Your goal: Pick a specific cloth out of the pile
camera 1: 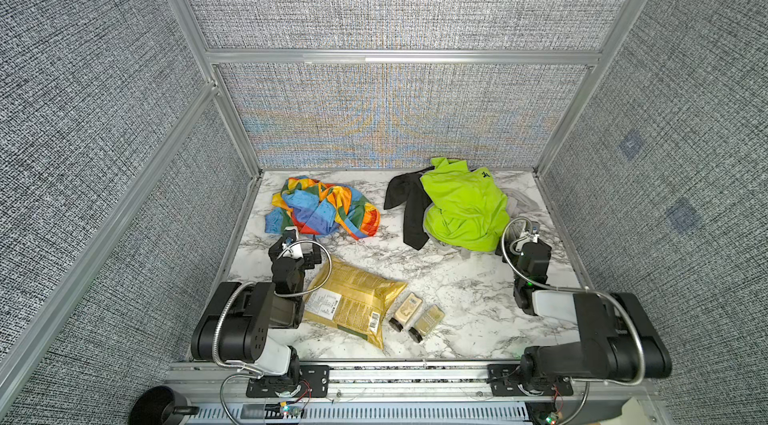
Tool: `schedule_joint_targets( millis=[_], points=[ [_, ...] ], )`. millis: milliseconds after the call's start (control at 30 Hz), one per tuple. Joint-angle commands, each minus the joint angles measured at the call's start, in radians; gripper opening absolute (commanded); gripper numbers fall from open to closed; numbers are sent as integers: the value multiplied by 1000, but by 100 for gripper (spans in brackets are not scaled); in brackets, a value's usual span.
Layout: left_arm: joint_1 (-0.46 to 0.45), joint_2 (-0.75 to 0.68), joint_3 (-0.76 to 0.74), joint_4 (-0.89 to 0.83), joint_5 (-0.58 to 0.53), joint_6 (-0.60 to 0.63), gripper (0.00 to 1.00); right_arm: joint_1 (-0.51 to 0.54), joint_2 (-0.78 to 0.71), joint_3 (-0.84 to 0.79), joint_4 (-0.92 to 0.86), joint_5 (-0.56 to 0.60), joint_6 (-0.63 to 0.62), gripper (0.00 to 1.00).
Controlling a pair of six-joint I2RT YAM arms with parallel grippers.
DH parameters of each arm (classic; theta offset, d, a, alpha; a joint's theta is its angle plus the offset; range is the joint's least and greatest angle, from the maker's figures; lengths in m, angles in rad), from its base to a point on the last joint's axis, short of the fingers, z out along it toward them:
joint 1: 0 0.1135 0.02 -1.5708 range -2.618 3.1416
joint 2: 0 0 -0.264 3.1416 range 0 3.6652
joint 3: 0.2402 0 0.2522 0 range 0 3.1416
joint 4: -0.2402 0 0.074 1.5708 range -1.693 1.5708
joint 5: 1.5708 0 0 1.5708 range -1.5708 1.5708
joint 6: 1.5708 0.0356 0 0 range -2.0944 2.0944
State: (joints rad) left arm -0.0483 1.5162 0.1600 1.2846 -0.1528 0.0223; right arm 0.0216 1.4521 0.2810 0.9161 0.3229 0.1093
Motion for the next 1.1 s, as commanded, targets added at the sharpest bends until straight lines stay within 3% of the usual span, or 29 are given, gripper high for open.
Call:
schedule_joint_targets(
  millis=[0,667,833,900,1067],
  points=[
    [1,0,3,45,5,-4,99,10,68,10,141,-39,-30,99],
    [1,-1,0,51,25,5,99,17,58,13,117,-29,-32,99],
    [3,-2,0,50,50,11,99,17,47,-67,252,-240,-123,99],
    [2,-2,0,49,51,11,99,19,43,-51,215,-281,-142,99],
    [3,-1,0,47,53,11,99,5,67,44,72,-223,-98,99]
  ],
)
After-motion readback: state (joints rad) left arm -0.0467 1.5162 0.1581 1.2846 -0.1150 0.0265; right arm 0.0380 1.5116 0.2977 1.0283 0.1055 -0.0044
